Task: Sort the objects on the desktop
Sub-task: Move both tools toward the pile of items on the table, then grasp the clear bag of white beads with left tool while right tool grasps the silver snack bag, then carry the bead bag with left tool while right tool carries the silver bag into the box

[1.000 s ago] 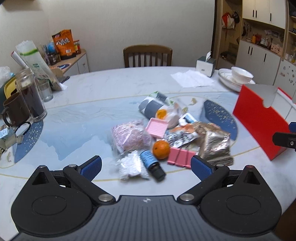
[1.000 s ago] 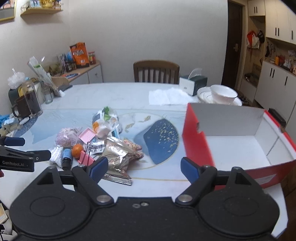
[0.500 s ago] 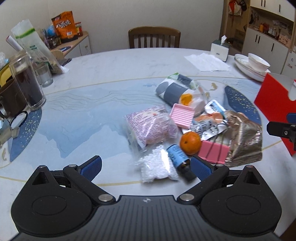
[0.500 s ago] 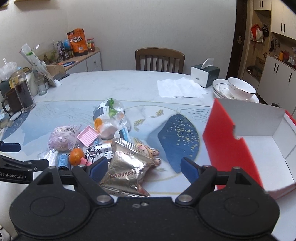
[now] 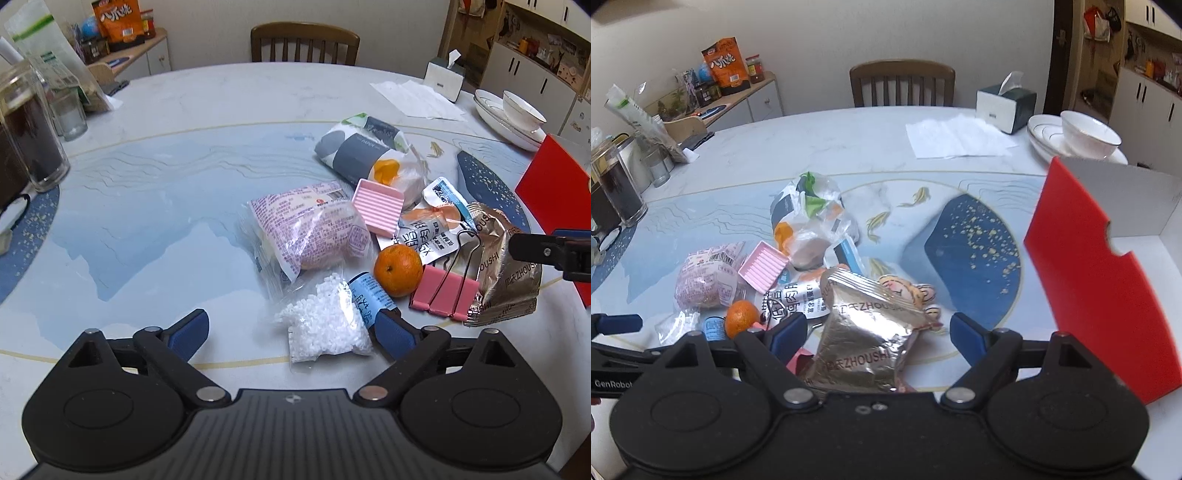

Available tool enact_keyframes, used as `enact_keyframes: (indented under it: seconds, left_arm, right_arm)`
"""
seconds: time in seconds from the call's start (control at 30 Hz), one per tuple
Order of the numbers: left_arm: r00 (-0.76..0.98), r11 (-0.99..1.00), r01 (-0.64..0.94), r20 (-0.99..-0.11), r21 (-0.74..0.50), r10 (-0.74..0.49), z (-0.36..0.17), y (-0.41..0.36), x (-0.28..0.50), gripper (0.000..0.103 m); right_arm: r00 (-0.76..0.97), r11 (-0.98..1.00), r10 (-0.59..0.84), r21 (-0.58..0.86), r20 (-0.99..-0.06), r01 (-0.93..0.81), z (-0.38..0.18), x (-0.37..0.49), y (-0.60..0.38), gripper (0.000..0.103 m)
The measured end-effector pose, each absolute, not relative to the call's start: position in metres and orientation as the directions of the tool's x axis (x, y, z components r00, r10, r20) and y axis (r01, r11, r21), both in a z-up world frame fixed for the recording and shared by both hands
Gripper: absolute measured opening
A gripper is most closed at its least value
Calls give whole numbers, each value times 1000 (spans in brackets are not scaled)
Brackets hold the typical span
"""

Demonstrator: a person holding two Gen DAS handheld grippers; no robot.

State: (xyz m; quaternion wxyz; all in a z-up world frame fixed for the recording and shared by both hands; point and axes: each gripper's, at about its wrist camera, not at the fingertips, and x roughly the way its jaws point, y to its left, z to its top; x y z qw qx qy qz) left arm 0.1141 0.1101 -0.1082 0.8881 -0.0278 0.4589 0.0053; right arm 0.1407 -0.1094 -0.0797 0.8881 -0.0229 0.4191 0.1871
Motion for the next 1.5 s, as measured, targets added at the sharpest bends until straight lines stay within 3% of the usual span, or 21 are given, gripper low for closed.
enact_keyframes:
  seconds: [0.27, 0.47, 0.57, 0.63, 0.8, 1.2, 1.5]
  left_arm:
    - [555, 995, -23, -829, -93, -65, -115, 117, 122, 87]
    - [548, 991, 4, -829, -130, -111, -116, 121, 125, 72]
    - [549, 990, 21, -826, -141, -129, -115, 122, 125, 66]
    - [550, 988, 29, -823, -154, -144, -115, 123, 125, 60]
    - [546, 979, 40, -816, -202, -191, -114, 129, 127, 41]
    - [561, 968, 72, -793, -239, -238, -110, 138, 123, 33]
    - [604, 967, 61, -762, -249, -234, -87, 131, 110, 33]
  right_arm:
    - [546, 941, 278, 109, -790, -320, -92, 151, -100, 83]
    - [516, 942, 273, 115, -812, -316, -100, 154, -95, 82]
    - [504, 940, 275, 119, -819, -319, -101, 155, -93, 76]
    - [492, 939, 274, 121, -826, -321, -102, 156, -92, 66]
    - [484, 940, 277, 130, -830, -316, -102, 156, -92, 63]
    - [496, 945, 271, 131, -825, -299, -91, 150, -101, 47]
    - [520, 931, 307, 138, -797, -338, -69, 142, -121, 46]
